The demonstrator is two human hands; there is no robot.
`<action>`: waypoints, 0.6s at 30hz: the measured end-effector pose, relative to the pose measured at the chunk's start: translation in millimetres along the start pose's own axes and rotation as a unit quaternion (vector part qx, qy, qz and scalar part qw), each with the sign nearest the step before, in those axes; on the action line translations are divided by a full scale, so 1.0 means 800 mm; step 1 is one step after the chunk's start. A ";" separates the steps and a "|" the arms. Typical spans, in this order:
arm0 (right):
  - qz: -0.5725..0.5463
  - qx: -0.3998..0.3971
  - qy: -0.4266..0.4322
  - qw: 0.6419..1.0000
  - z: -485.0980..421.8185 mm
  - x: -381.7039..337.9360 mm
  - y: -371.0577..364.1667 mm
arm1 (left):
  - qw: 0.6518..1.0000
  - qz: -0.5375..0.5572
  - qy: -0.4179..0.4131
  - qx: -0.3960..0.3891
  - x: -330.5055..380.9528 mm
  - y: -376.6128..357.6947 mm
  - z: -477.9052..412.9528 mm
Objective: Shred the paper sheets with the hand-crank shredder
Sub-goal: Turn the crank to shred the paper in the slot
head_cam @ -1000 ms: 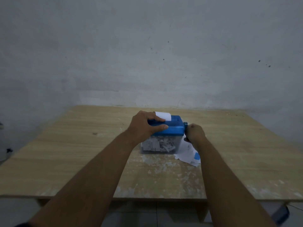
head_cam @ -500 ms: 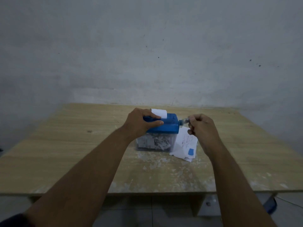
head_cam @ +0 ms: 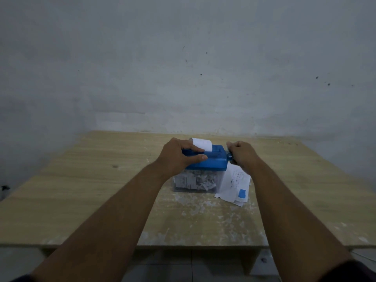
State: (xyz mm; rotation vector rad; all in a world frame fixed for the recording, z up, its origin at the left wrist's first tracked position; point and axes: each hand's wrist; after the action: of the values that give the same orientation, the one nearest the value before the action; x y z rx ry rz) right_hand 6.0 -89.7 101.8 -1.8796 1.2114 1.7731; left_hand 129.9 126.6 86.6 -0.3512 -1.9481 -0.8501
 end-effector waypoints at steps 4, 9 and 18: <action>-0.027 0.036 -0.005 0.999 0.013 0.023 -0.006 | 1.000 0.012 -0.008 -0.001 0.000 -0.003 0.001; 0.010 -0.007 -0.075 0.997 0.041 0.051 -0.006 | 1.000 0.012 -0.005 -0.004 0.001 -0.003 0.002; -0.053 0.086 -0.042 0.994 0.138 0.047 -0.008 | 1.000 0.020 0.014 0.000 0.002 -0.005 0.001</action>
State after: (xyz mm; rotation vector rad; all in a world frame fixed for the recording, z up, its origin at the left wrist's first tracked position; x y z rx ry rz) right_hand -68.9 -22.2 43.1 -1.7211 1.1720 1.6212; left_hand 126.2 124.4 86.4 -0.3744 -1.9084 -0.8252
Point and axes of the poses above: each hand's wrist, its own z-axis away from the middle knuckle, its own y-axis out of the back of the hand, x = y × z, and after that the axes turned 9 degrees about y, right-handed
